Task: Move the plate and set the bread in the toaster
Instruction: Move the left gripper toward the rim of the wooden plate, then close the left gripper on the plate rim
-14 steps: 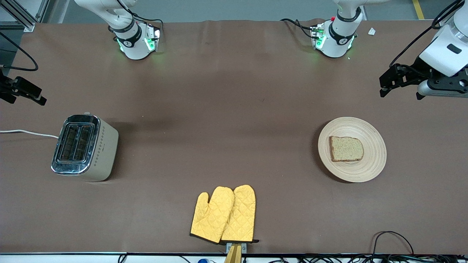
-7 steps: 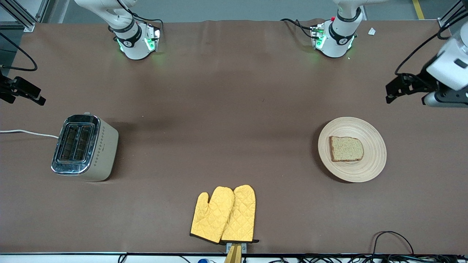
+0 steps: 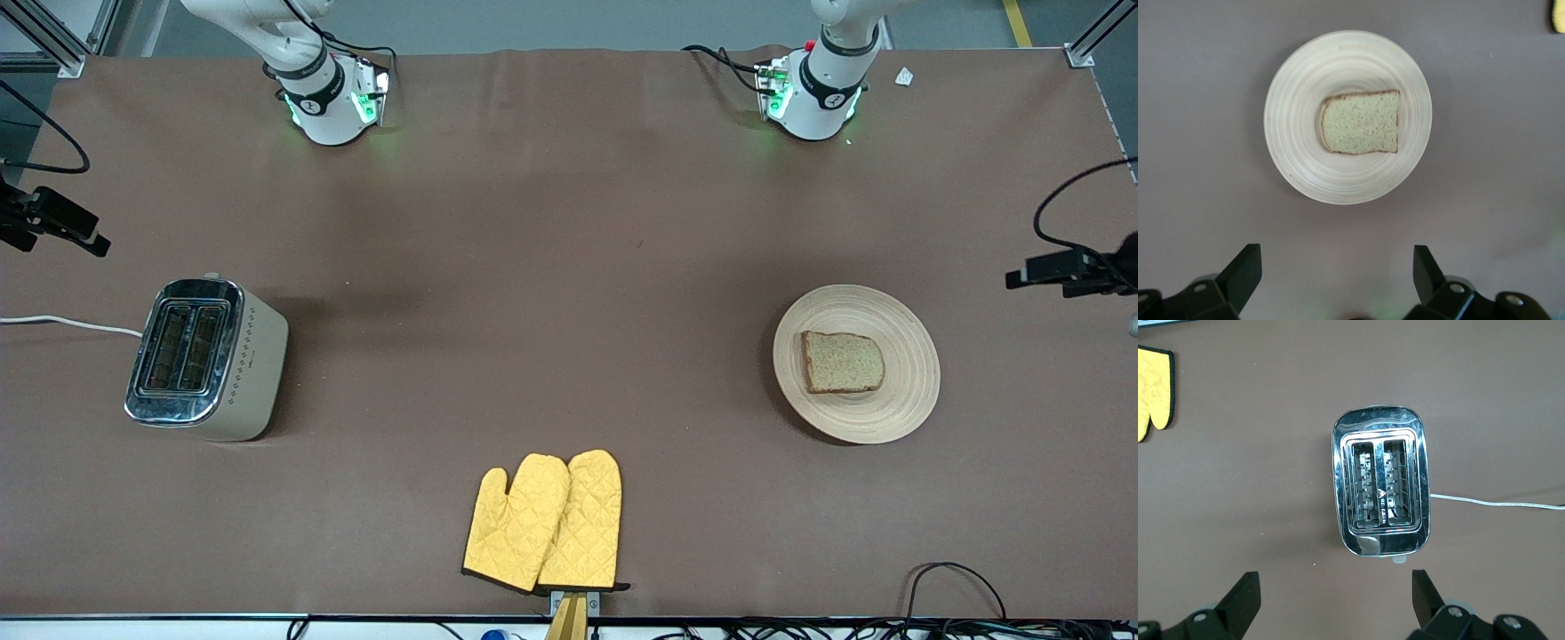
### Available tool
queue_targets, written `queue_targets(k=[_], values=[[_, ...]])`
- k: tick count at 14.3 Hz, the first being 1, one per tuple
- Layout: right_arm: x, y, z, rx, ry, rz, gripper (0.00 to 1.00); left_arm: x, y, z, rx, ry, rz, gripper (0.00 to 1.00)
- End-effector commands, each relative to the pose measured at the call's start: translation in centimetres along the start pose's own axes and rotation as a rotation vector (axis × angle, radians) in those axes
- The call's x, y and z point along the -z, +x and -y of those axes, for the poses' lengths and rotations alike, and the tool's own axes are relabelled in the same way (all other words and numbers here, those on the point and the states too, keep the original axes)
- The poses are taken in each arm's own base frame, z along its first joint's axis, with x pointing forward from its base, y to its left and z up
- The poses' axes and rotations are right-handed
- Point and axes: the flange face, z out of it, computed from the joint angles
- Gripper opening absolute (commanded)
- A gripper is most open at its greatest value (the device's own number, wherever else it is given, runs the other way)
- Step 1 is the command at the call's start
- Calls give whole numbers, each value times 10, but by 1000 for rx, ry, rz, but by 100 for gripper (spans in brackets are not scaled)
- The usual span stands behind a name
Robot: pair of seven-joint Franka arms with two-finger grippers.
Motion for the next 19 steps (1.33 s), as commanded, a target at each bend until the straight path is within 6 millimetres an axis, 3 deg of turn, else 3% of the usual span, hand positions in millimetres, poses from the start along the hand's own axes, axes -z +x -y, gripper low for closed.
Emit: queue_targets(k=[1,3,5,8,11,12,15,19], values=[[2,1,-1,3,7,-4,100,-71,24,89,-34,-224,9,100],[2,1,-1,3,7,-4,100,-138,38,138,-57,-318,2,100],[2,1,-1,3,7,-4,100,-185,42,171,-81,-356,-2,100],[2,1,-1,3,7,-4,100,-226,44,191,-107,-399,-7,100],[2,2,-1,3,7,-5,100,-240,51,186,-118,-424,-22,100],[2,2,-1,3,9,-5,100,-241,54,184,-116,-424,-31,94],[2,1,0,5,9,-4,100,-248,55,184,-91,-469,-47,43],[2,2,0,5,9,-5,100,-269,52,194,-64,-531,-59,12]])
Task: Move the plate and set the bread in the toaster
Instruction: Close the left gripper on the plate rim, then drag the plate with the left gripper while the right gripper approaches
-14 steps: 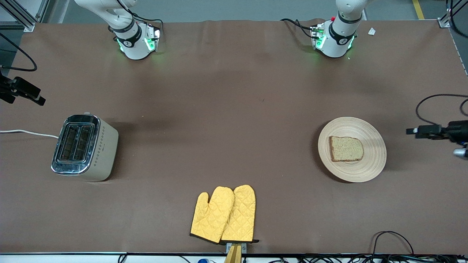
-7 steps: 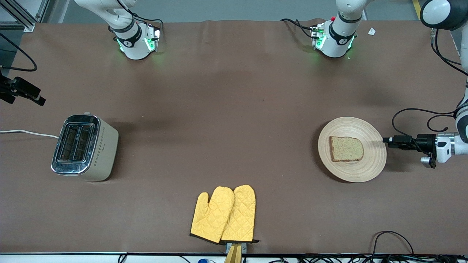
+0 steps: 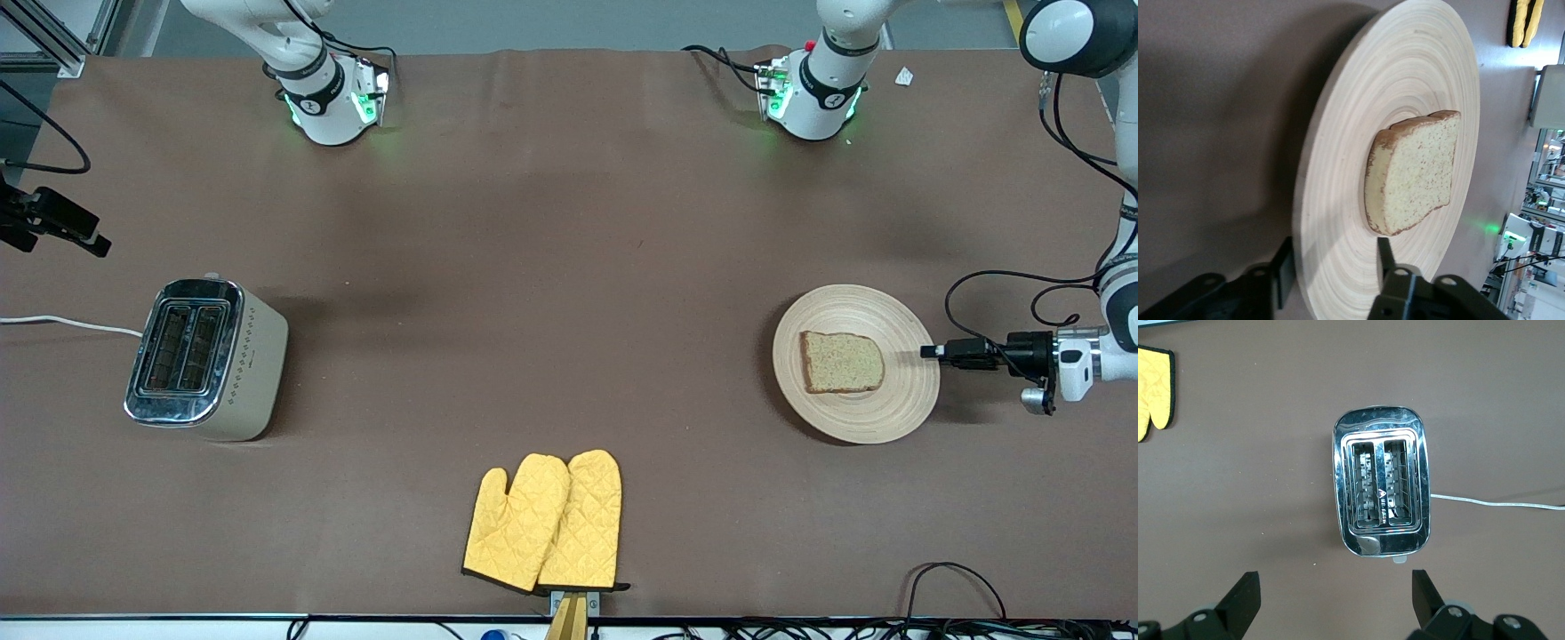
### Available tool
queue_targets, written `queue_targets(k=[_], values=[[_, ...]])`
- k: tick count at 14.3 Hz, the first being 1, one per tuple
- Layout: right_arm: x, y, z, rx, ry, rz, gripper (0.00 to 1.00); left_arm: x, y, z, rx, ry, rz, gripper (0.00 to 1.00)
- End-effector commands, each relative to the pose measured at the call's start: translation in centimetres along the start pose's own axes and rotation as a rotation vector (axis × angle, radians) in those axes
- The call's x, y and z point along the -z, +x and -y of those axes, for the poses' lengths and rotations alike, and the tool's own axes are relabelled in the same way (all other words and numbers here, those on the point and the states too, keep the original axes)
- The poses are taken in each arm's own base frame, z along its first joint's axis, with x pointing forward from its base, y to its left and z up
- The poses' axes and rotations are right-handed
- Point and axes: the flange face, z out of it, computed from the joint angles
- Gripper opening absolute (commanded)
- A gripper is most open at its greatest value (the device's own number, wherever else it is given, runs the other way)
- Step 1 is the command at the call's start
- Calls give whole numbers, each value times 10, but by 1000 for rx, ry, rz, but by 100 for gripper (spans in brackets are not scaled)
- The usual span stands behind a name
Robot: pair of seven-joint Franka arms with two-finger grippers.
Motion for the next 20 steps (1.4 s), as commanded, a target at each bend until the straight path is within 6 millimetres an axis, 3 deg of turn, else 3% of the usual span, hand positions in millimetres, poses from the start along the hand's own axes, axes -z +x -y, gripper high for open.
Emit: queue_targets(k=[1,3,5,8,10,11,13,14,16,17,20], values=[[2,1,-1,3,9,-4,100,-4,0,9,1,-37,-21,2],[2,1,-1,3,9,-5,100,-4,0,4,-9,-45,-12,0],[2,1,-1,3,10,-5,100,-6,3,-15,-22,-81,29,0],[1,1,-3,0,10,-1,100,-23,29,-69,-37,-118,54,0],[0,1,0,3,10,1,100,-50,53,-123,-53,-151,87,0],[-2,2,3,9,12,6,100,-72,69,-161,-57,-163,102,0],[-27,11,13,12,16,47,100,-121,98,-240,-44,-163,102,0],[-44,18,25,28,16,70,100,-151,109,-279,-37,-172,95,0],[-84,31,59,42,34,97,100,-213,117,-337,-23,-218,105,0],[-107,38,67,-14,30,107,100,-236,117,-358,-19,-246,109,0],[-169,53,125,-47,15,104,100,-327,109,-414,-27,-255,97,0]])
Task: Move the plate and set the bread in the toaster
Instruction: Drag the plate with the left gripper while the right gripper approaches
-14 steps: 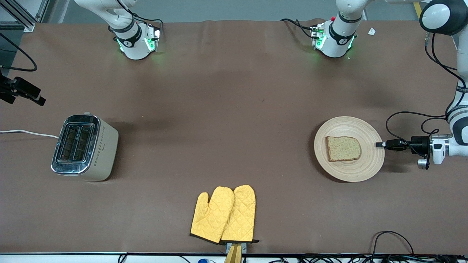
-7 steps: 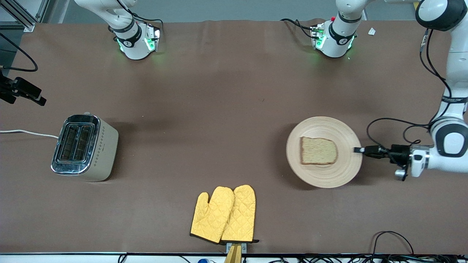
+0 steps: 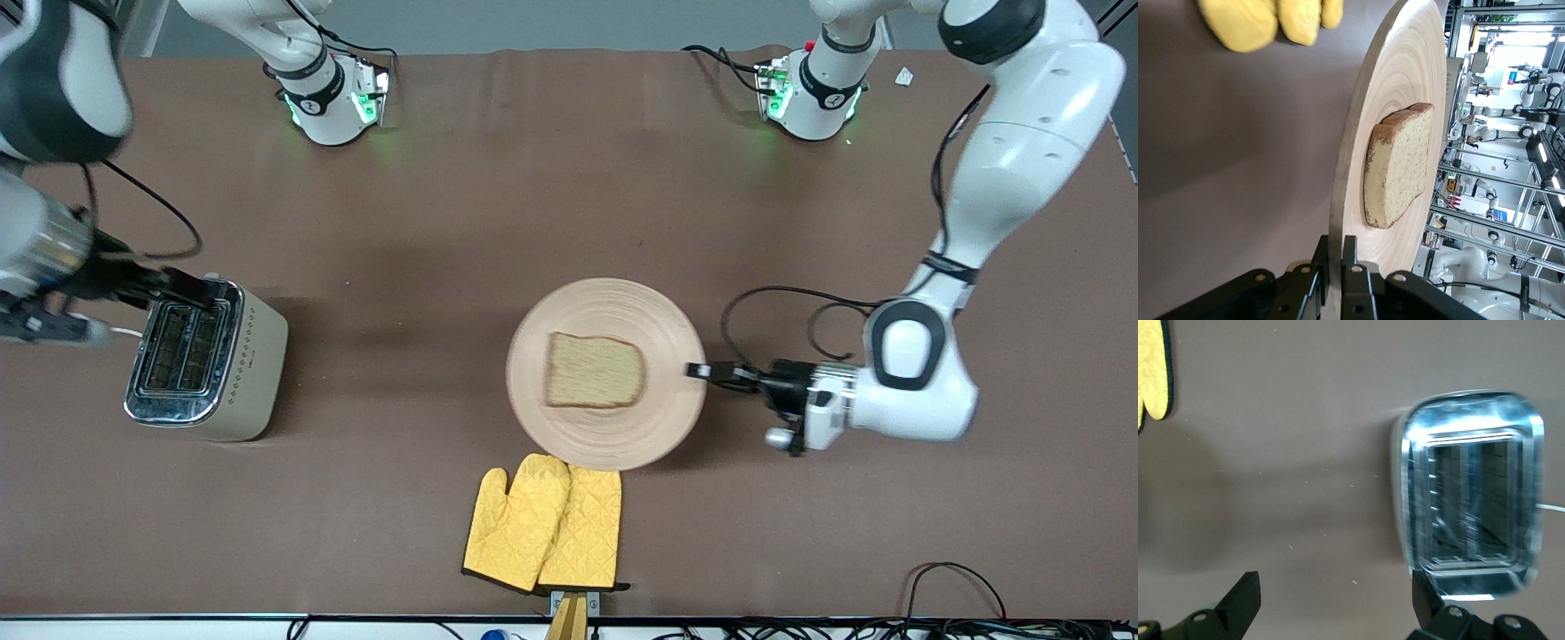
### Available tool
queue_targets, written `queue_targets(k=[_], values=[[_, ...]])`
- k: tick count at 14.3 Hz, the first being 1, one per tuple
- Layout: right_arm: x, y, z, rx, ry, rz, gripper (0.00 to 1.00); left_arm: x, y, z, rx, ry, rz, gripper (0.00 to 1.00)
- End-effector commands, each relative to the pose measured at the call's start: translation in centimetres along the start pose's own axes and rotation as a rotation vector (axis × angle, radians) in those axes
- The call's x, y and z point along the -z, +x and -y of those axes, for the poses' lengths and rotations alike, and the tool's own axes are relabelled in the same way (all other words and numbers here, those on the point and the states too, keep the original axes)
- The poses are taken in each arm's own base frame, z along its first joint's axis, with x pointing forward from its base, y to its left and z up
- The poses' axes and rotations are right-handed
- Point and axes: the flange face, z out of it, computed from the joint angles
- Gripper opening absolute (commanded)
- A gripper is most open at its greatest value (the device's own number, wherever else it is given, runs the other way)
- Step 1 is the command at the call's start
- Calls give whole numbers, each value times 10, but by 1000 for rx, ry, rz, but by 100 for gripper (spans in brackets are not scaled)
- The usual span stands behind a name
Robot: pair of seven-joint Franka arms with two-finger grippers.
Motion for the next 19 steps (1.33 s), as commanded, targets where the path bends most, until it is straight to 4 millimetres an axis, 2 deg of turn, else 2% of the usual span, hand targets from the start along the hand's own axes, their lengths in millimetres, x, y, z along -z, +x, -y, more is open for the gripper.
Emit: queue_targets(k=[1,3,4,6,8,9,10,11,12,13,14,16,18,19], values=[[-45,11,45,-46,-5,1,100,-72,-1,-17,18,-12,-53,0],[-77,13,77,-89,-19,11,100,-147,-8,-28,33,0,-88,0],[-89,12,87,-88,-25,19,100,-186,-17,-25,53,7,-91,0],[-112,12,89,-91,-29,19,100,-240,-30,-9,87,41,-110,0],[-135,7,86,-99,-25,0,100,-279,-39,11,94,85,-132,0],[-146,3,86,-98,-27,2,100,-292,-42,18,97,89,-125,0],[-155,-1,87,-97,-30,8,100,-297,-42,23,100,87,-123,1],[-167,-10,93,-113,-37,19,100,-296,-41,27,106,91,-125,5],[-181,-20,103,-134,-42,29,100,-286,-36,26,106,94,-137,27],[-191,-31,117,-130,-44,23,100,-273,-30,26,112,89,-153,95],[-202,-39,124,-134,-46,22,100,-248,-21,19,103,80,-163,100],[-222,-54,130,-115,-44,5,100,-195,-9,4,121,20,-92,100],[-238,-69,144,-80,-35,-25,100,-121,4,-3,135,42,-40,100],[-252,-74,149,-66,-30,-44,95,-81,6,-2,144,81,-16,100]])
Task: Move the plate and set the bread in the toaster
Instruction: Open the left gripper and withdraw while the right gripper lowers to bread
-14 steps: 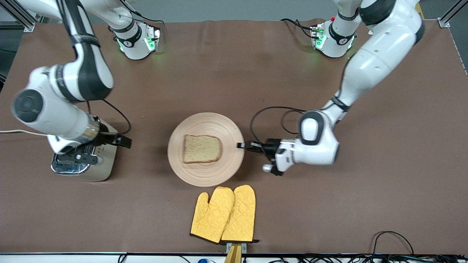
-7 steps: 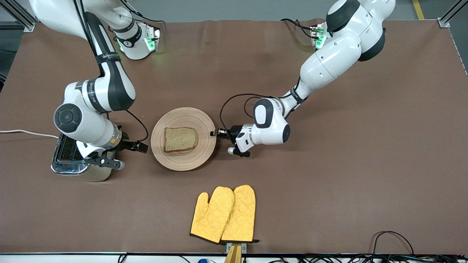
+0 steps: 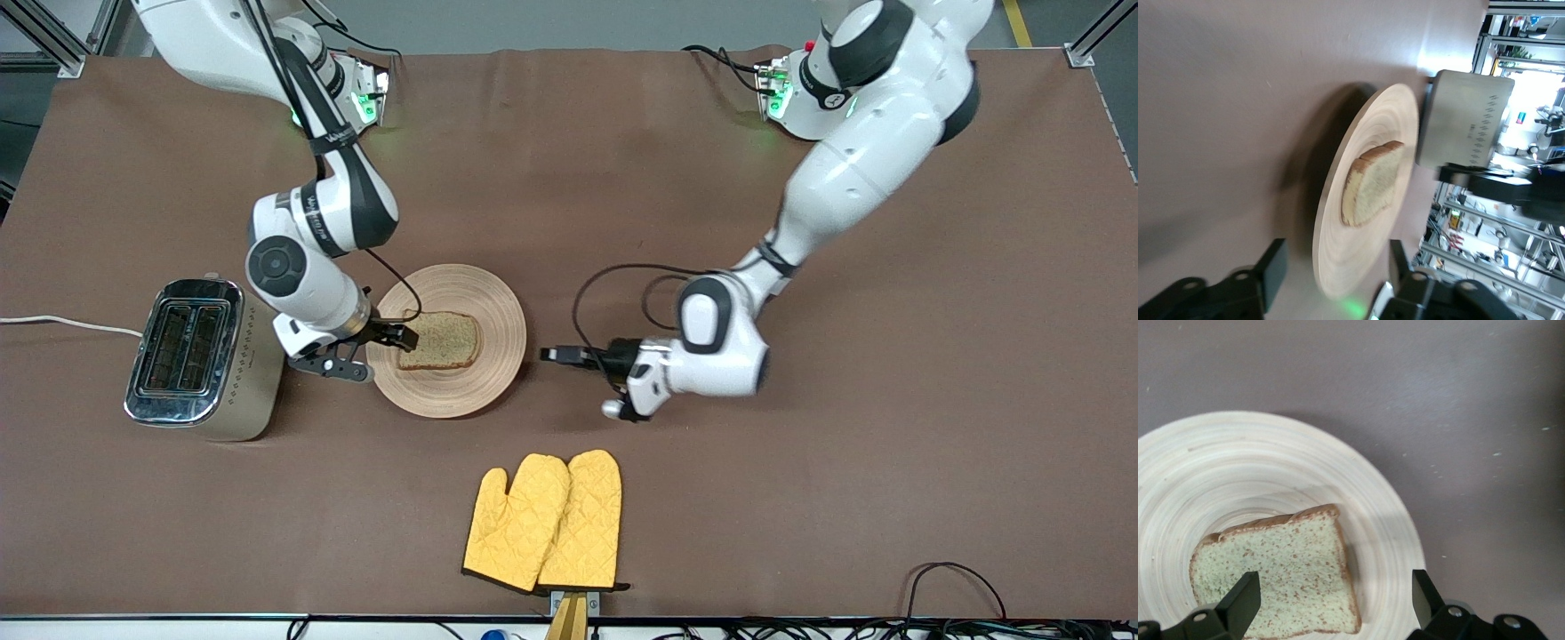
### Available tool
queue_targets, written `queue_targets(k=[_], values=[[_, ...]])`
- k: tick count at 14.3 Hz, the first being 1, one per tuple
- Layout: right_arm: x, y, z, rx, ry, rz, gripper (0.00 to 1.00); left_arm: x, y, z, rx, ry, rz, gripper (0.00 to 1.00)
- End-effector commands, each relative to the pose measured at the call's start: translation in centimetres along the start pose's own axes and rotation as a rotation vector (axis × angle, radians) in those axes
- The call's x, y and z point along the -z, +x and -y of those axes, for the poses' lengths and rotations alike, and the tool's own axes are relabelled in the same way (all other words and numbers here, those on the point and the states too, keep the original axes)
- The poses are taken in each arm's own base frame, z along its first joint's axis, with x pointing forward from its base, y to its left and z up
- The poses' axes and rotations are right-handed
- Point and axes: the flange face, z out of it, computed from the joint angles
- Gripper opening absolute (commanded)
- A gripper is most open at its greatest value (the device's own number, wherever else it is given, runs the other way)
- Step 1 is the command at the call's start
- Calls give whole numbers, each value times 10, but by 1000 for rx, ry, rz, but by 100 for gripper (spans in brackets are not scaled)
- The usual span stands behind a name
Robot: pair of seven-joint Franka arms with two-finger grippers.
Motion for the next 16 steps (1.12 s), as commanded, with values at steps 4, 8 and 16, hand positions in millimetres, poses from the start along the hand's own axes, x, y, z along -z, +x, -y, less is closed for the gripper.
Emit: queue_targets(k=[4,8,16], values=[[-32,-19,11,22,10,-38,66,195,10,-4,-83,276,21,100],[-33,-27,31,-14,13,-41,58,280,8,-20,-215,530,75,100],[-52,-60,102,-127,2,-47,58,397,-67,-180,-501,1124,-6,100]])
